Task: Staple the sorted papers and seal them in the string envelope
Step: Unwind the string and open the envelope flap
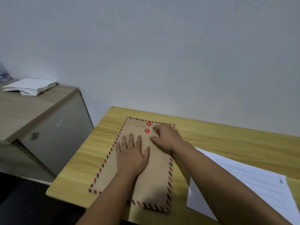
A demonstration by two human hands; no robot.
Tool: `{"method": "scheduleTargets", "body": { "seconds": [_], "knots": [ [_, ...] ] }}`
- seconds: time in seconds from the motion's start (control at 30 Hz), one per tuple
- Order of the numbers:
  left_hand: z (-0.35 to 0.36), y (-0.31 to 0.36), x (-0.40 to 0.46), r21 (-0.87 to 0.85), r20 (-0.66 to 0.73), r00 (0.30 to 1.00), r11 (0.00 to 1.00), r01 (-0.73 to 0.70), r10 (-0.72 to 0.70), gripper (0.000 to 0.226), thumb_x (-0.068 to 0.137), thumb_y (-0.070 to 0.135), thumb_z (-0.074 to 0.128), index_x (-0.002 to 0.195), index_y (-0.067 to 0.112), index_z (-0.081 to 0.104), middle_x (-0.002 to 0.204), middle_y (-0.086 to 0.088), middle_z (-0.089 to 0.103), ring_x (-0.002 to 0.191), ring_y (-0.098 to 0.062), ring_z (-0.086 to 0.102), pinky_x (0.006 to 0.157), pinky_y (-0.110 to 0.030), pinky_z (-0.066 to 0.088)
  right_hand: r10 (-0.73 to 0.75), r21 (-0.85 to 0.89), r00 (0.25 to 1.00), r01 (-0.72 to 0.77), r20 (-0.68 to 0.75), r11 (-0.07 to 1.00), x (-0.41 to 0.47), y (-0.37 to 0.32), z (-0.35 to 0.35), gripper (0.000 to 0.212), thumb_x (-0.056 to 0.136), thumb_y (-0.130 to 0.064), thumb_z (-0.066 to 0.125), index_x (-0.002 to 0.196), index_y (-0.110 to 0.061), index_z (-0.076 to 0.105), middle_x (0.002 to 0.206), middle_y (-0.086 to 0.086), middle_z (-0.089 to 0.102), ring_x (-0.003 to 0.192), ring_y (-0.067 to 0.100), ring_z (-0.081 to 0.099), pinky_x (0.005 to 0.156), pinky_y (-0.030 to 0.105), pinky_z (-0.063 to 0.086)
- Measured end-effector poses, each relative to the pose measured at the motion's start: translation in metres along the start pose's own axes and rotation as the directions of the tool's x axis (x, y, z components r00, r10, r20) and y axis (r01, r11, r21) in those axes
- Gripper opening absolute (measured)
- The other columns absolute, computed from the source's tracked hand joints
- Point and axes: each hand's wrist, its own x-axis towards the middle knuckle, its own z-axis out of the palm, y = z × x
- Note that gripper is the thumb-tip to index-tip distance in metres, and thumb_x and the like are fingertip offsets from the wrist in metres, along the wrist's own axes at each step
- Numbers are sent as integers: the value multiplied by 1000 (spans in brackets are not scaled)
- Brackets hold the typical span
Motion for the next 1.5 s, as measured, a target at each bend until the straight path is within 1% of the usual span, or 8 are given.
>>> {"method": "scheduleTargets", "body": {
  "seconds": [0.1,0.17,0.37,0.5,0.63,0.97,1.2,1.5],
  "knots": [
    [-3,13,-15,87,-19,999,996,-33,35,70,98,66,21,158,32,31,164,-8,32,149,-36,25,118,-55,20,62,-35,998,-62,-7,997,-4,-2,5,55,85,-56,69,130,-26,64,126,7,60,122,31,56,97,43,50],
    [-6,10,-17,156,-116,983,980,-123,142,57,98,59,31,139,26,54,136,-7,55,123,-33,47,100,-50,37,99,-25,995,-100,-12,995,-9,2,6,50,83,-58,71,120,-25,67,122,6,58,119,30,56,94,42,51],
    [-13,-22,16,193,-242,905,931,-308,350,36,95,41,39,101,21,68,100,-1,65,95,-29,56,80,-43,45,129,43,991,-127,-38,991,-27,9,13,56,80,-61,75,125,-28,71,123,0,58,119,23,57,98,42,53],
    [-12,-33,35,156,-184,912,927,-340,366,39,97,45,44,125,25,62,137,-2,59,139,-31,41,107,-49,36,141,116,989,-135,-40,984,-34,14,16,63,78,-61,79,131,-29,68,126,-4,59,116,18,60,100,42,53],
    [-3,-29,37,0,-3,958,958,-286,286,72,95,62,18,160,32,28,171,2,16,159,-24,3,126,-53,6,144,142,990,-143,-2,980,-29,16,12,77,73,-61,82,139,-27,62,133,-5,63,119,16,62,99,42,55],
    [3,-25,31,-6,-58,964,966,-260,259,72,96,66,20,161,35,25,172,3,14,159,-21,2,126,-53,2,210,47,977,-208,-44,977,14,0,14,53,90,-60,67,135,-33,65,134,3,56,124,28,60,96,40,50],
    [3,-24,31,-9,-69,968,970,-244,243,71,96,65,21,160,35,27,171,3,15,159,-20,3,126,-52,4,213,109,960,-196,-182,975,22,-7,35,13,96,-42,66,102,-35,76,117,1,56,114,25,59,96,43,44],
    [3,-23,30,-24,-76,971,973,-229,227,71,95,65,23,159,35,29,171,4,17,159,-19,5,127,-50,5,-2,298,998,20,-60,954,3,18,37,17,96,-33,70,80,-39,65,116,-8,60,117,13,50,105,39,31]
  ]
}}
